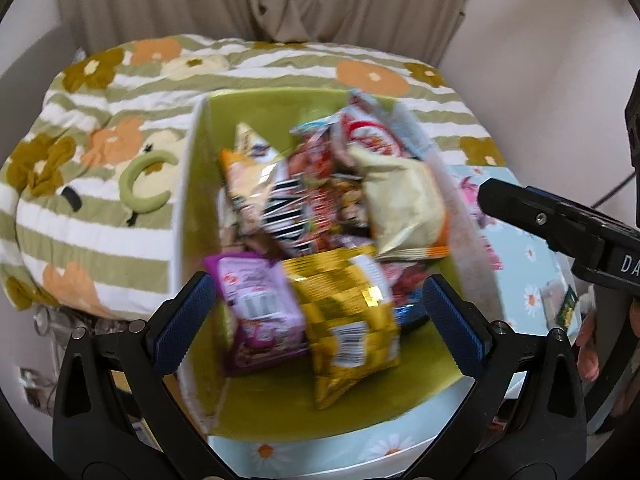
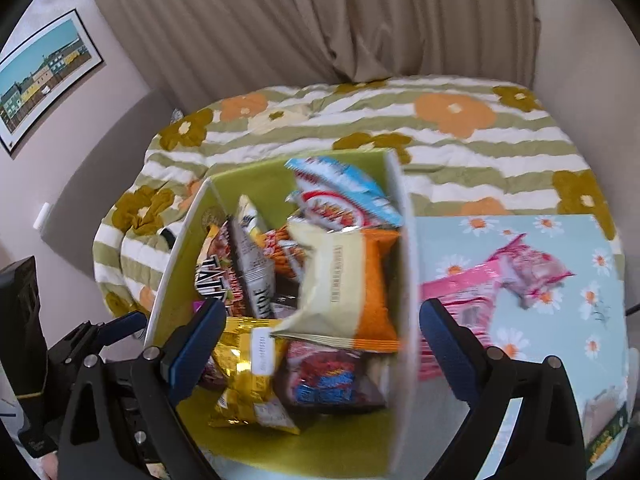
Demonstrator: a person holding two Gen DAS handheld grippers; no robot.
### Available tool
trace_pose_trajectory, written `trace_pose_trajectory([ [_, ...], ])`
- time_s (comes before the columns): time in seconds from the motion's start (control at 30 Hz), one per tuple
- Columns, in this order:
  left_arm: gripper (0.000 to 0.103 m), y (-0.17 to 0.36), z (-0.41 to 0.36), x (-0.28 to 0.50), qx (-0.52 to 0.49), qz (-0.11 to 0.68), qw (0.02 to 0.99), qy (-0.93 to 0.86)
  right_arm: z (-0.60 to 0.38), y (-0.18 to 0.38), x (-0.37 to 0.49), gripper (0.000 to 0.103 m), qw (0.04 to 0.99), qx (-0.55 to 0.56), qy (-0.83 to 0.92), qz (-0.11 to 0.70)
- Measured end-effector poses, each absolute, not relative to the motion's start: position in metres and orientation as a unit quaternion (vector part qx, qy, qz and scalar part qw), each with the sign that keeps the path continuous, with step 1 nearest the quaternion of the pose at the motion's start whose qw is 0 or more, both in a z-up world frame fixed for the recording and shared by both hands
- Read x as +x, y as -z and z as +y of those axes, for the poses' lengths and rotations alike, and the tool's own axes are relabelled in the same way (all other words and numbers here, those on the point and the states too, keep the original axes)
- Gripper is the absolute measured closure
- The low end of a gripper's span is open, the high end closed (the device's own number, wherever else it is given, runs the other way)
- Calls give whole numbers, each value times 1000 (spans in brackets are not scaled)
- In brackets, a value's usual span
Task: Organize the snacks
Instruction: 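Lower the cream-orange bag into the box and open the right gripper, then grasp the pink striped bag with the left gripper while the right reaches the dark green cracker pack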
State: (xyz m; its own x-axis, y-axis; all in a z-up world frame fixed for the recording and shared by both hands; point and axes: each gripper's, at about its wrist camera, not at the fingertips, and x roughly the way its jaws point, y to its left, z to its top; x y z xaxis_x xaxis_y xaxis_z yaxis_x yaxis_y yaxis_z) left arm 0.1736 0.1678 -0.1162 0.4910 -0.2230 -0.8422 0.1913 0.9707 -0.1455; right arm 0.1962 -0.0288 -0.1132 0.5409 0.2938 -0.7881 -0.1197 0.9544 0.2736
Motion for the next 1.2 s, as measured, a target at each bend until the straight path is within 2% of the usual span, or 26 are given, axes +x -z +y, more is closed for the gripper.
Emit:
trace_pose_trajectory([
  [0.4, 1, 90, 61, 147, 4, 466, 868, 172, -152, 80, 126, 6, 893, 122, -18, 433],
  [0.63, 1, 94, -7, 134, 16, 466, 865, 184, -234, 85, 82, 6, 889, 137, 47, 435],
  [0.9, 1, 125, -74, 124, 43, 472, 869, 145, -300, 120, 44, 6, 874, 156, 74, 454],
  [1.2, 1, 186, -136, 154, 148, 470, 868, 65, -343, 172, 25, 6, 851, 165, 98, 489],
])
